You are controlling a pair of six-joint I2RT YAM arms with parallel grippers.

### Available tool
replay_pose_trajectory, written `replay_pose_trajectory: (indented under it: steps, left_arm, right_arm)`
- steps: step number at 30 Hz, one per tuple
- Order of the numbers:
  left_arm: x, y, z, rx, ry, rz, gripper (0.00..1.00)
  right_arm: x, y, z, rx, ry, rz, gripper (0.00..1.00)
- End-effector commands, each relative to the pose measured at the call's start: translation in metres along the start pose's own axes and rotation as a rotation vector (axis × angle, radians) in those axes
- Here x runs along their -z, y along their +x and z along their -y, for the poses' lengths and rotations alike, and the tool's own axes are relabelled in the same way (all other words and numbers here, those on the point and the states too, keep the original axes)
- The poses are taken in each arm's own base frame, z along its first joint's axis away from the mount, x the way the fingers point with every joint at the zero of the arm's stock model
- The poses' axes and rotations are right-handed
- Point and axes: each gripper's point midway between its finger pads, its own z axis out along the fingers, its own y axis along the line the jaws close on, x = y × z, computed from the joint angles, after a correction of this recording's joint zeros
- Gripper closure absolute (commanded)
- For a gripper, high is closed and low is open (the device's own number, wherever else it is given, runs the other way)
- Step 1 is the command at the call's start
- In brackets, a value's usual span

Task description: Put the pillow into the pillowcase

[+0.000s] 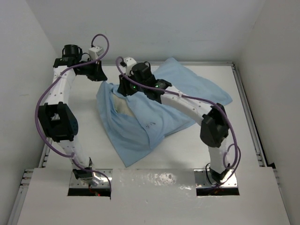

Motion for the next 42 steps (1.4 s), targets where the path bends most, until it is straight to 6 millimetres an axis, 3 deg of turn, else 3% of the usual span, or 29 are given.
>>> replay_pose_trajectory:
  steps: [1, 5, 11, 21, 29, 33, 42]
  left_arm:
    - [0.021, -0.017, 0.008, -0.074, -0.022, 0.051, 1.00]
    - [0.022, -0.016, 0.005, -0.069, -0.031, 0.049, 1.00]
    - [0.022, -0.014, 0.002, -0.062, -0.041, 0.042, 1.00]
    - [0.023, -0.012, 0.001, -0.061, -0.041, 0.042, 1.00]
    - [0.026, -0.013, 0.002, -0.062, -0.041, 0.047, 1.00]
    - [0.025, -0.013, 0.000, -0.057, -0.041, 0.049, 1.00]
    - [0.026, -0.011, -0.001, -0.054, -0.046, 0.041, 1.00]
  right_arm:
    - [-0.027, 0.029, -0.028, -0.075, -0.135, -0.081, 0.65]
    - [-0.048, 0.064, -0.041, -0.110, -0.186, -0.158, 0.59]
    - [-0.054, 0.089, -0.062, -0.116, -0.279, -0.214, 0.48]
    - [-0.040, 0.094, -0.067, -0.084, -0.310, -0.206, 0.52]
    - [-0.016, 0.073, -0.068, -0.074, -0.296, -0.146, 0.57]
    - [-0.012, 0.086, -0.073, -0.052, -0.341, -0.191, 0.55]
    - [-0.035, 0.100, -0.074, -0.061, -0.328, -0.238, 0.54]
